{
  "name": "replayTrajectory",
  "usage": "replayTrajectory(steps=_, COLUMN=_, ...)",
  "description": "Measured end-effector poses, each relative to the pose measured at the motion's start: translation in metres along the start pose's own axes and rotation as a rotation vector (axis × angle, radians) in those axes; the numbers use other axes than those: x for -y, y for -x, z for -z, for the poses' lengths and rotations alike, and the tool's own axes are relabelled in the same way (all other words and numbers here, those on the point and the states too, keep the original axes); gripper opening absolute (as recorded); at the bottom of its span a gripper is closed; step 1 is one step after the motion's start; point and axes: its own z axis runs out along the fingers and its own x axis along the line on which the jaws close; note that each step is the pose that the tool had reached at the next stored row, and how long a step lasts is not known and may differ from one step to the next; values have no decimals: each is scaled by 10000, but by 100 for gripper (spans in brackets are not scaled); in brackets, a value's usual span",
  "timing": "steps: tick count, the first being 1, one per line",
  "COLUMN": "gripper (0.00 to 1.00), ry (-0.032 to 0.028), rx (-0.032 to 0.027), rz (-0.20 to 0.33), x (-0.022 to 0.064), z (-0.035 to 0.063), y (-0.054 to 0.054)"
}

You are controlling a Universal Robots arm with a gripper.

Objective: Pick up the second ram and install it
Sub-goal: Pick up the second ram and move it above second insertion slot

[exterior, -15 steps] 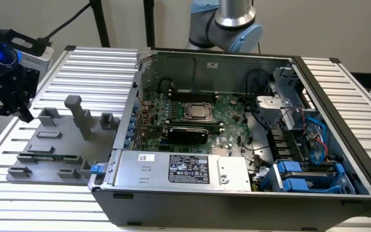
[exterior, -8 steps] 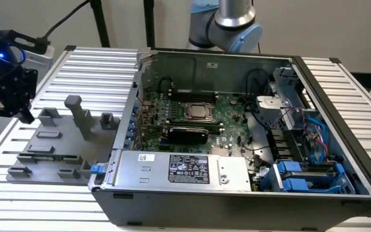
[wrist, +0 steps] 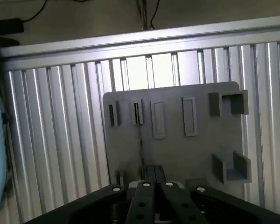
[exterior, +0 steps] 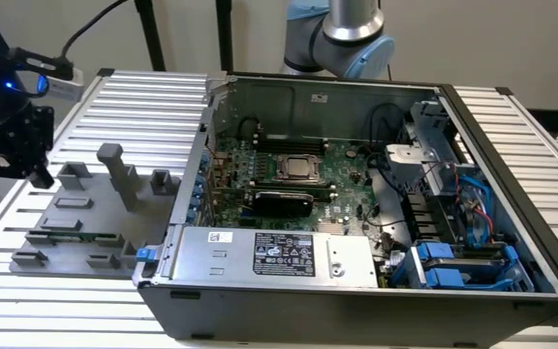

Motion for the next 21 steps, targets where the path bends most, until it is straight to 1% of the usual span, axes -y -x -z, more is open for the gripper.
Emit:
replayTrajectory(steps=3, gripper=0, ry=-15, rx=2, rz=508, x=0, z=-38, y=1)
replayTrajectory(steps=6, gripper=0, ry=-25, rx=3, rz=797, x=2, z=-90, y=-2)
replayTrajectory(steps=8, gripper=0, ry=-27, rx=3, rz=880, x=9, z=-127, y=-13)
replayTrajectory(steps=14, gripper=0, ry=-27, rx=3, rz=883, x=55, z=-235, y=-38)
replayTrajectory(steps=15, gripper=100, ry=-27, rx=2, rz=879, x=59, z=-252, y=-41)
replayTrajectory(steps=21, gripper=100, ry=-27, rx=3, rz=856, x=71, z=-349, y=-49)
